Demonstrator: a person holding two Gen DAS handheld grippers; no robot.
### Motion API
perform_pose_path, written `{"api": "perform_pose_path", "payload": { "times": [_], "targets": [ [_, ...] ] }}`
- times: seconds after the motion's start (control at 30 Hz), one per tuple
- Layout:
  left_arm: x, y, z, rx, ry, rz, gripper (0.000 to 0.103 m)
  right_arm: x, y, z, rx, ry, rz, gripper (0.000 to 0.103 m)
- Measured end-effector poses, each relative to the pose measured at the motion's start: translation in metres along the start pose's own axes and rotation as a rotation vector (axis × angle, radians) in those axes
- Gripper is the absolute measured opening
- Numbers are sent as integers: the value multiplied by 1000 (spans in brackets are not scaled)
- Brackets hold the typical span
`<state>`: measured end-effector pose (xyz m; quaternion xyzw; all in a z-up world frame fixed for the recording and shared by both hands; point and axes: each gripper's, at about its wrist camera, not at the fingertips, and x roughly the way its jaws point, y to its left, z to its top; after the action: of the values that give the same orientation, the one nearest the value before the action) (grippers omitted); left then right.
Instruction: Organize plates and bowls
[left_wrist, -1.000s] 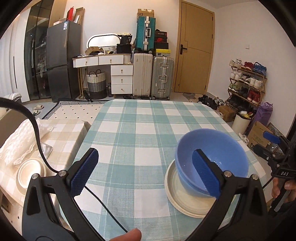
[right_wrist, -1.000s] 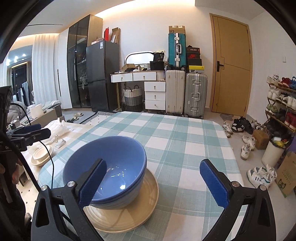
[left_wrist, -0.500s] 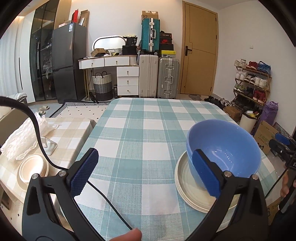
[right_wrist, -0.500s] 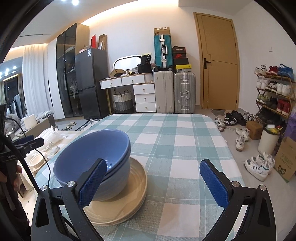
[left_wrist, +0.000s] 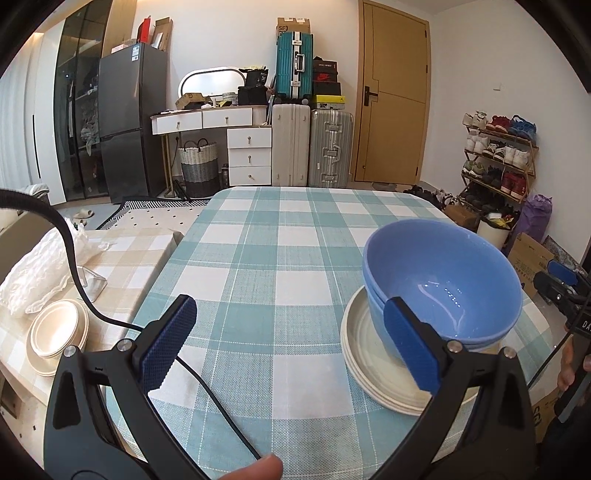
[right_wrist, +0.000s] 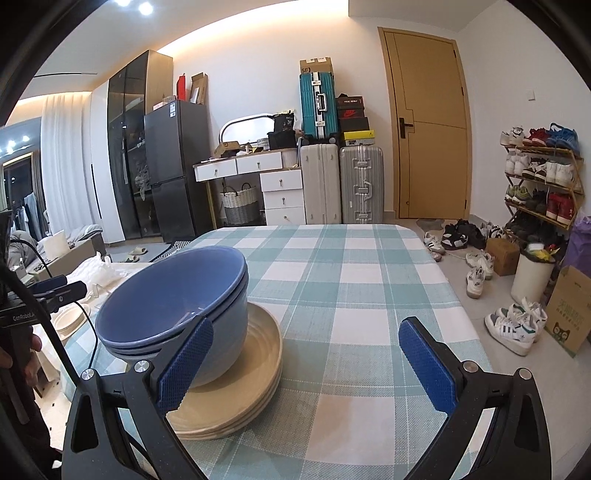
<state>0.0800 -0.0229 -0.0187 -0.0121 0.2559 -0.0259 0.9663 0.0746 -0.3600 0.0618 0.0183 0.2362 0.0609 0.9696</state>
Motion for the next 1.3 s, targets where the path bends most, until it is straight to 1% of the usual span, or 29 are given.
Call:
{"api": "perform_pose_path", "payload": {
  "times": [0.27, 0.67, 1.3],
  "targets": [
    [1, -4, -4, 7, 0, -8, 101, -2, 2, -2, -15, -16, 6, 102],
    [0, -7, -6, 6, 3, -24, 101, -5, 5, -1, -22, -16, 6, 102],
    [-4, -8, -8, 18, -5, -16, 101, -2, 9, -2, -22, -13, 6, 102]
  ]
}}
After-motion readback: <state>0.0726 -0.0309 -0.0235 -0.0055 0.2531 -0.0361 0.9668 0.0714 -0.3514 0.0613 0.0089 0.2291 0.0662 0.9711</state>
